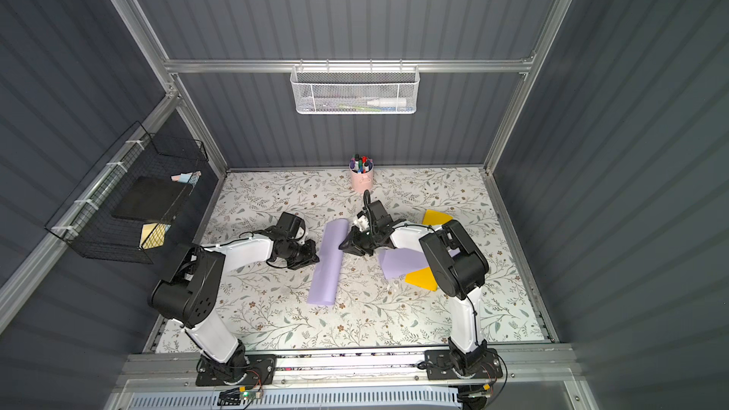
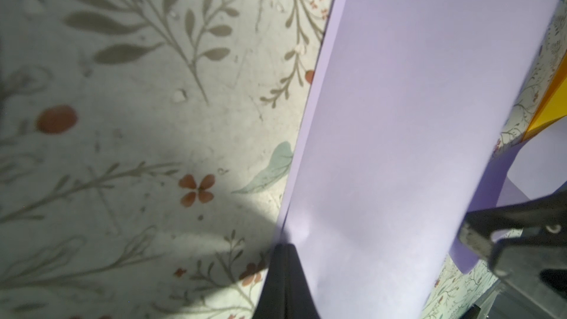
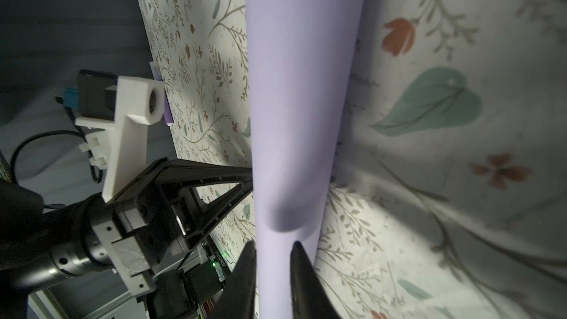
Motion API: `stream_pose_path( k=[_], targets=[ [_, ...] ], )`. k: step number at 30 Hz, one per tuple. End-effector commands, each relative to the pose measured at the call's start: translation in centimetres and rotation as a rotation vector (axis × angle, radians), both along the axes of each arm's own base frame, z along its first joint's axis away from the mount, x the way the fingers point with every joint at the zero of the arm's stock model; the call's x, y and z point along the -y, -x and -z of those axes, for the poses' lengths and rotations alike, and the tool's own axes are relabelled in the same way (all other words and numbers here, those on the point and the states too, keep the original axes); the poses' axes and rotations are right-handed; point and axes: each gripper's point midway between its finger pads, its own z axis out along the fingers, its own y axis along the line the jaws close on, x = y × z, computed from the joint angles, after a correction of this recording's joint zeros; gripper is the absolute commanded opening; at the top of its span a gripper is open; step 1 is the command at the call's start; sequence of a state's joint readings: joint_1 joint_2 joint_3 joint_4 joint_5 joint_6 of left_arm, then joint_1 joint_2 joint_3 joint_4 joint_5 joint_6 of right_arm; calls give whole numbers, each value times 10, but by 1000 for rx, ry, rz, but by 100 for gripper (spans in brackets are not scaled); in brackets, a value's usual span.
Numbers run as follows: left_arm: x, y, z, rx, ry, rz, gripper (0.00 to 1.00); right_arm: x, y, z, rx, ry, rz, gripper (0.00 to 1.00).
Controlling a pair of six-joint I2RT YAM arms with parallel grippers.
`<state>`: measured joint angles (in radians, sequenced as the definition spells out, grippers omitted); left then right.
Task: Fold the rectangular paper in half along the long edge
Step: Fold the paper at the center of the board.
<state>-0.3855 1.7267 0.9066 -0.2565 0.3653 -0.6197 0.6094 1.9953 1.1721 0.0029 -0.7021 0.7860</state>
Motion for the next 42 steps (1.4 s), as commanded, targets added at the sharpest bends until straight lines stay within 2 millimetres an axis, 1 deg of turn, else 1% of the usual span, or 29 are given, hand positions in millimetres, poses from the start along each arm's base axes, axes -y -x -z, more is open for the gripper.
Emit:
stream_pose_path(
  k=[1,5,10,17,20,25,27,30,34,42],
  targets=[
    [-16,25,29,-106,-93,9,0,-10,-5,-2,-1,-38,-13,21],
    [-17,25,28,-105,-95,11,0,-12,-5,-5,4,-47,-18,20],
    [-17,25,28,-104,-95,11,0,-14,-6,-18,34,-54,-24,20],
    [-17,26,28,-107,-96,11,0,-19,-5,-7,-4,-51,-28,18],
    [-18,26,27,-105,-97,11,0,-22,-3,-19,17,-67,-33,18],
    [-17,26,28,-106,-97,12,0,-22,-4,-47,72,-78,-44,18],
    [-17,26,28,-106,-97,12,0,-22,-5,-52,82,-80,-47,19],
    [-17,26,28,-107,-98,11,0,-22,-4,-46,71,-73,-46,19],
    [-18,26,27,-106,-97,12,0,-21,-3,-32,45,-61,-43,18],
    [-18,27,28,-108,-99,14,0,-19,0,-11,14,-42,-44,18]
  ],
)
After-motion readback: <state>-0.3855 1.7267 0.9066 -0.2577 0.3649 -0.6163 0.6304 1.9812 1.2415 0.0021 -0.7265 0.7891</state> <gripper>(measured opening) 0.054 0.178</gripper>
